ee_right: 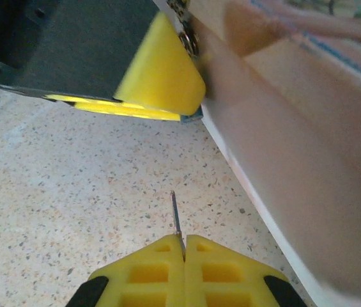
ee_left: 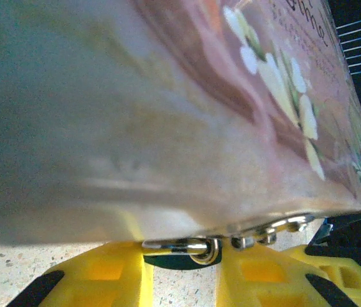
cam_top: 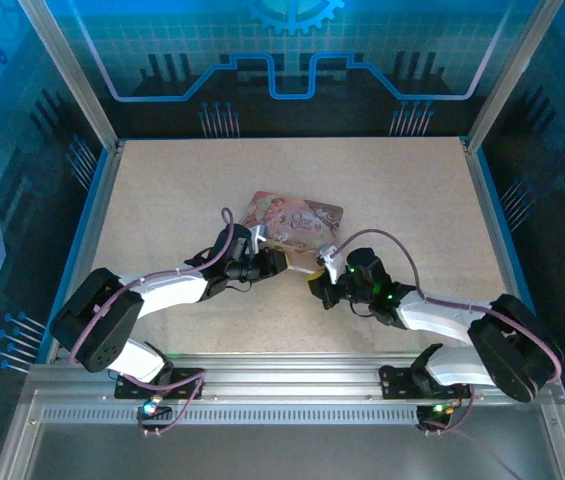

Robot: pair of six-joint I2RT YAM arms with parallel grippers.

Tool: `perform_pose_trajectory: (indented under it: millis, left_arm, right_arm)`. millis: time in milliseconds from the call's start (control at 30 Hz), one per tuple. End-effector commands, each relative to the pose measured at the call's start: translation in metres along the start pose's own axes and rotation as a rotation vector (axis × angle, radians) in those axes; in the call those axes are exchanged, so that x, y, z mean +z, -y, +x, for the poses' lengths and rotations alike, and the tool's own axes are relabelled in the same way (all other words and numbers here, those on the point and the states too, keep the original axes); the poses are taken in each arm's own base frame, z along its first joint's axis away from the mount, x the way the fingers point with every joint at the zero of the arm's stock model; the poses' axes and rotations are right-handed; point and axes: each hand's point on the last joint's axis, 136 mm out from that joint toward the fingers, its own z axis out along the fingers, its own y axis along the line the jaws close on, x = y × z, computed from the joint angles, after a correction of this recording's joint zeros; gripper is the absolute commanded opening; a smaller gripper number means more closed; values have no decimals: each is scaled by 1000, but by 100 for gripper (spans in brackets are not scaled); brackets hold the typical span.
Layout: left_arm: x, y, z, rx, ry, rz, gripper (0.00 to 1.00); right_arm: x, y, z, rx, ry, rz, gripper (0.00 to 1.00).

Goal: Unlock the padlock with the key

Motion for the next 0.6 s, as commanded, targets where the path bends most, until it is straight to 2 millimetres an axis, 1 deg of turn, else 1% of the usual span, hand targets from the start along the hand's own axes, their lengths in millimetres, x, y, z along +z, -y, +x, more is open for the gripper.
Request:
perform_pose_trajectory:
  millis: [0, 167, 567]
  left_arm:
    - [-7, 36, -10, 9, 12, 114, 26]
    - [-7, 34, -9, 5, 11, 111, 26]
    - [-6, 34, -9, -5, 13, 118, 26]
  right_arm:
    - [8, -4, -19, -45, 57, 4, 2]
    - [16, 2, -22, -39, 74, 38, 2]
    - [32, -4, -30, -37, 80, 14, 2]
